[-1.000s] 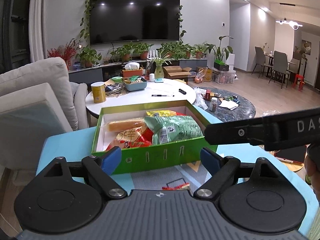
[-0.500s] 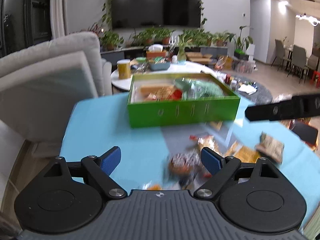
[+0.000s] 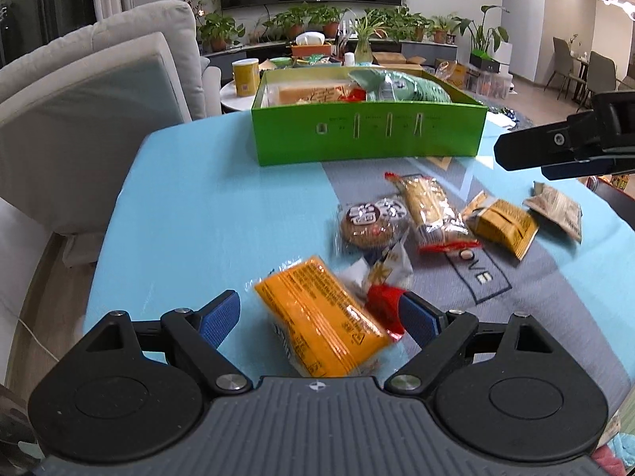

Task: Organize snacks
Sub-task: 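Grasp the orange cake pack with the left tool while the right tool approaches the bread pack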

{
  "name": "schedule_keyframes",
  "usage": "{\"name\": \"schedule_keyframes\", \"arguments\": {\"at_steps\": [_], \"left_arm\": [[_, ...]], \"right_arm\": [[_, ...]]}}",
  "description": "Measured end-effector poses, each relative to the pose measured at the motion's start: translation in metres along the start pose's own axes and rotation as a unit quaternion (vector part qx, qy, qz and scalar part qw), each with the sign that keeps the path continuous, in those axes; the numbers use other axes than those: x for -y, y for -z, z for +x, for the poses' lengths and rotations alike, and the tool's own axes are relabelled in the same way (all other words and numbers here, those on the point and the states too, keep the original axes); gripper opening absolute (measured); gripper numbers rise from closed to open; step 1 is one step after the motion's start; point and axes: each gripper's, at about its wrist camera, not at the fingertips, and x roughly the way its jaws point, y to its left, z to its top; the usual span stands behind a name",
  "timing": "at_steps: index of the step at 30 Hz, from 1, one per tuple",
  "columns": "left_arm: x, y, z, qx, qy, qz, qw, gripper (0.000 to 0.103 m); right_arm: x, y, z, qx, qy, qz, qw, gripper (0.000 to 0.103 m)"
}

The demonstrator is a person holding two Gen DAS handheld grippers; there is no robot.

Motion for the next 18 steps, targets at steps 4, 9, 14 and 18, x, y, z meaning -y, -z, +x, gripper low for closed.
{"name": "schedule_keyframes", "arguments": {"at_steps": [4,9,14,18], "left_arm": [[-0.004,0.003,0.002,-0.006,-0.003,-0.005,1.0,0.086],[-0.01,0.007,0.002,-0.004,0.007,-0.014,0.9999,0.085],[-0.017,0.008,0.003,-0.015,0.014,-0.026,0.9994,0.046],[-0.022,0.01,0.001,-0.01,0.009,-0.031,0.9994,0.046]], "right_arm": [[0.003,0.004,0.004,-0.008,0.007,0.004,1.0,0.061],[0.003,0.01,0.008,-0.022,0.004,0.004,1.0,0.062],[-0.008,0.015,0.01,-0.032,-0.011,-0.012,0.999,0.062],[-0.016,0.018,0.013,-0.038,-0.019,-0.022,0.999,0.062]]}}
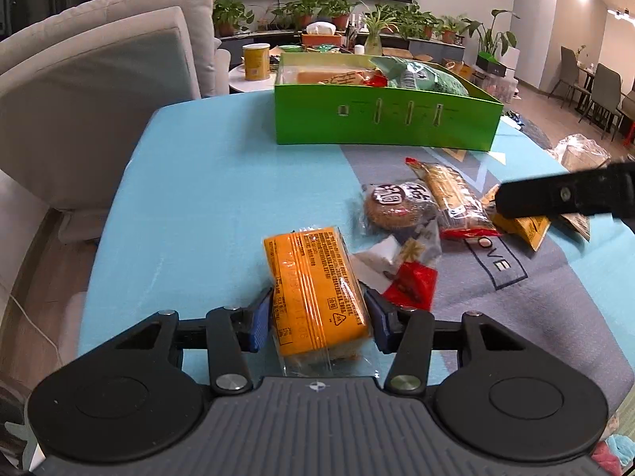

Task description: Organize snacks

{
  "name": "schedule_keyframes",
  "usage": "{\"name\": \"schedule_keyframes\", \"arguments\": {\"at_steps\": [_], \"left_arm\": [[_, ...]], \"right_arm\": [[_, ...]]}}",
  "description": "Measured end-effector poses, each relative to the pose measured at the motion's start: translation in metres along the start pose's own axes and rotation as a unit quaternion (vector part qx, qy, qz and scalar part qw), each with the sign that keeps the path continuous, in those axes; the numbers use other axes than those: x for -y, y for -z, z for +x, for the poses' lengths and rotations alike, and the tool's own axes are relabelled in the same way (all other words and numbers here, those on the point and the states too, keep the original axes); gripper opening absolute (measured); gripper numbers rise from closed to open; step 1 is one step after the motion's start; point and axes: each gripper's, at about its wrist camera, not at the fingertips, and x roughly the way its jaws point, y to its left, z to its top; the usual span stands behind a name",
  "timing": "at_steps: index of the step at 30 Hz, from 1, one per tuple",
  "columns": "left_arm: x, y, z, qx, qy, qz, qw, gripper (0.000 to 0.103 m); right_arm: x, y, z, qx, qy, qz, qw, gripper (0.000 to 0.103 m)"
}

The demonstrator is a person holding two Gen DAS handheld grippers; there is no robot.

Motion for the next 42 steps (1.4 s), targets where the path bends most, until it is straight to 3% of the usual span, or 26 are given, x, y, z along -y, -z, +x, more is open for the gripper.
{"name": "schedule_keyframes", "arguments": {"at_steps": [13,22,26,31,32,42], "left_arm": [[-0.027,0.0,-0.016,0.027,-0.032,-0.012,0.9991,0.043],[-0.03,0.006,0.002,0.002,-0.024,-0.013,0.9996,0.054],[-0.036,0.007,0.003,0.012,-0.024,-0.019,0.9995,0.045],[-0.039,0.007,0.002,0.013,-0.02,-0.022,0.9995,0.042],[-0.039,0.007,0.001,0.014,-0.02,-0.021,0.9995,0.041],[-0.029,-0.005,-0.018,0.044,-0.008,-0.02,0.9988,0.041]], "right_arm": [[-0.034,0.011,0.03,-0.037,-0.003,-0.048,0.998,0.062],[-0.046,0.014,0.048,-0.046,0.015,-0.055,0.997,0.062],[-0.048,0.016,0.055,-0.05,0.025,-0.059,0.997,0.062],[-0.051,0.019,0.062,-0.048,0.034,-0.063,0.996,0.061],[-0.051,0.019,0.063,-0.047,0.037,-0.068,0.996,0.055],[-0.043,0.007,0.034,-0.018,-0.01,-0.039,0.999,0.051]]}}
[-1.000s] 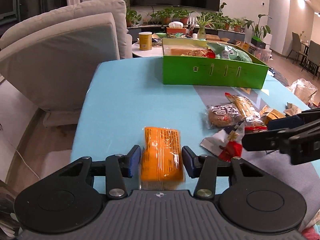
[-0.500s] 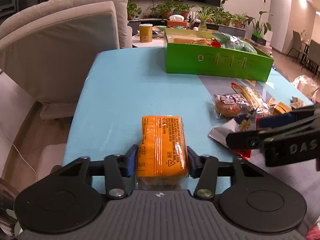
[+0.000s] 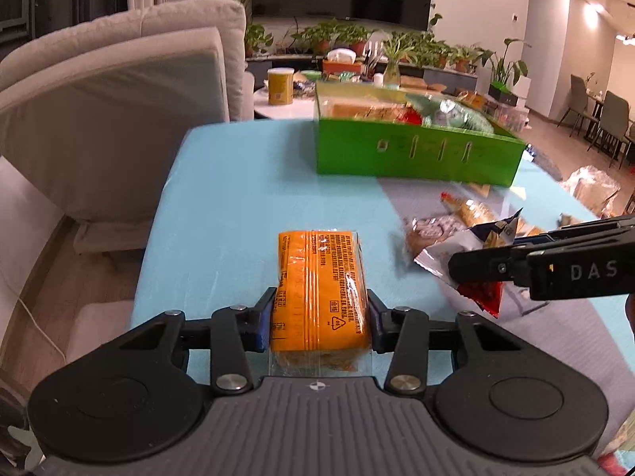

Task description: Organize snacks

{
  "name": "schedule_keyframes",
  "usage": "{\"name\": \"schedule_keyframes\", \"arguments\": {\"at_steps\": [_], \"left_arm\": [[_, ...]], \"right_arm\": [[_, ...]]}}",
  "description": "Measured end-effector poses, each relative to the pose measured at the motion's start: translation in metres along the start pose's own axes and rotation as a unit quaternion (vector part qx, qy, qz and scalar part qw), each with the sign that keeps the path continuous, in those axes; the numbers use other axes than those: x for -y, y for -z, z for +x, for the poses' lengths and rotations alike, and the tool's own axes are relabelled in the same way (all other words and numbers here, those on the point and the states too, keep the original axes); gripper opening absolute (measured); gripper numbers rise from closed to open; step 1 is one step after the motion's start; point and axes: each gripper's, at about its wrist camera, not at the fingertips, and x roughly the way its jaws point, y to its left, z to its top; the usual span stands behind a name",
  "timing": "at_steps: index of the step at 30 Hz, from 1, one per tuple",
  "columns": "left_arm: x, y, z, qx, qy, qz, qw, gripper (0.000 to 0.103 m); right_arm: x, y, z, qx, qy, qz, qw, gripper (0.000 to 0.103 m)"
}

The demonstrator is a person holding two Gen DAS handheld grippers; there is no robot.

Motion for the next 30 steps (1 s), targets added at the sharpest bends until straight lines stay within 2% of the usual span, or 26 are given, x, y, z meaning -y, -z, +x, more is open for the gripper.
{"name": "schedule_keyframes", "arguments": {"at_steps": [4,8,14,19,24,30], "left_arm": [[0.005,-0.013,-0.012,0.026,0.002,-0.005,0.9996,0.041],[0.018,-0.032,-0.018,0.05,0.012,0.011,0.9986,0.041],[0.039,-0.068,-0.014,0.079,0.024,0.039,0.9959,0.041],[0.047,-0.093,-0.005,0.094,0.031,0.028,0.9947,0.041],[0.05,-0.114,0.01,0.097,0.044,0.017,0.9941,0.041],[0.05,-0.144,0.044,0.093,0.043,0.015,0.9946,0.041]], "right_arm": [[0.0,-0.009,-0.014,0.023,-0.008,-0.001,1.0,0.051],[0.002,-0.022,-0.024,0.047,-0.012,-0.003,0.999,0.051],[0.015,-0.046,-0.034,0.08,0.002,-0.002,0.997,0.051],[0.033,-0.067,-0.036,0.102,0.006,0.017,0.995,0.051],[0.049,-0.089,-0.028,0.118,0.014,0.037,0.992,0.051],[0.068,-0.114,-0.012,0.123,0.019,0.052,0.991,0.051]]}}
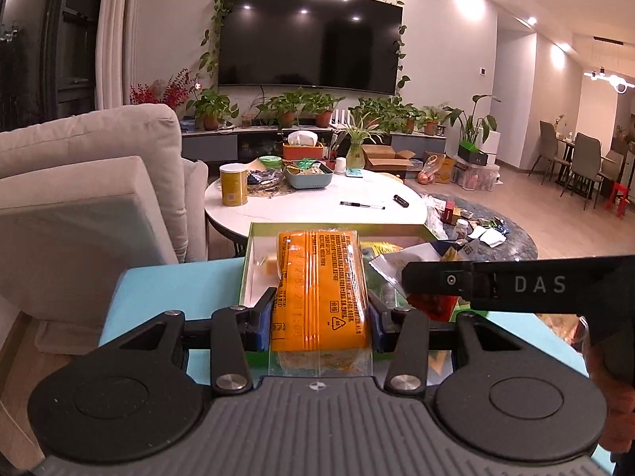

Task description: Organize snacks

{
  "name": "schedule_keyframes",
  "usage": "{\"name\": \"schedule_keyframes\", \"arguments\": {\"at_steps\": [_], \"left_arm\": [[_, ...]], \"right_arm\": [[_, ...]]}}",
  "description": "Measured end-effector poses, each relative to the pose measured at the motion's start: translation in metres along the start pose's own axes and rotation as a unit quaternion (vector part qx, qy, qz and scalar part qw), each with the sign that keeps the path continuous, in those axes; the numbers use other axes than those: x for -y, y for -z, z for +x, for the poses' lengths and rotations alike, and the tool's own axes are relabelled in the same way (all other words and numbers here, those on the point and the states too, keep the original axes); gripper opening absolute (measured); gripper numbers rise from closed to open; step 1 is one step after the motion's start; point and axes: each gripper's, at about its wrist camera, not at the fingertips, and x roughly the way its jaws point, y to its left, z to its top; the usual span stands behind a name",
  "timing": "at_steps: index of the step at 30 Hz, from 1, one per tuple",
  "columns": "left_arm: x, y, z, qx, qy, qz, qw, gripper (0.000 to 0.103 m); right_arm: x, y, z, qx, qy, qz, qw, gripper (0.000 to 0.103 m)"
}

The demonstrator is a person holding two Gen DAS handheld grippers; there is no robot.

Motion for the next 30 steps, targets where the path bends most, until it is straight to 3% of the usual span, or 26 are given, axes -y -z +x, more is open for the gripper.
{"name": "schedule_keyframes", "arguments": {"at_steps": [17,27,30], "left_arm": [[-0.031,-0.014,0.112,-0.049,-0.008,-0.011,0.9987,0.041],[-0.033,-0.008,0.14,-0.067,-0.011,-0.003,0.9977,0.042],[-0.032,-0.007,0.14,-0.068,-0.019,-0.001,0.9975,0.047]], "right_arm": [[0.027,-0.032,0.08,-0.016,0.019,0.025,0.999,0.051],[0.027,-0.033,0.11,-0.039,0.025,0.024,0.999,0.051],[0.027,-0.03,0.11,-0.037,0.03,0.024,0.999,0.054]]}}
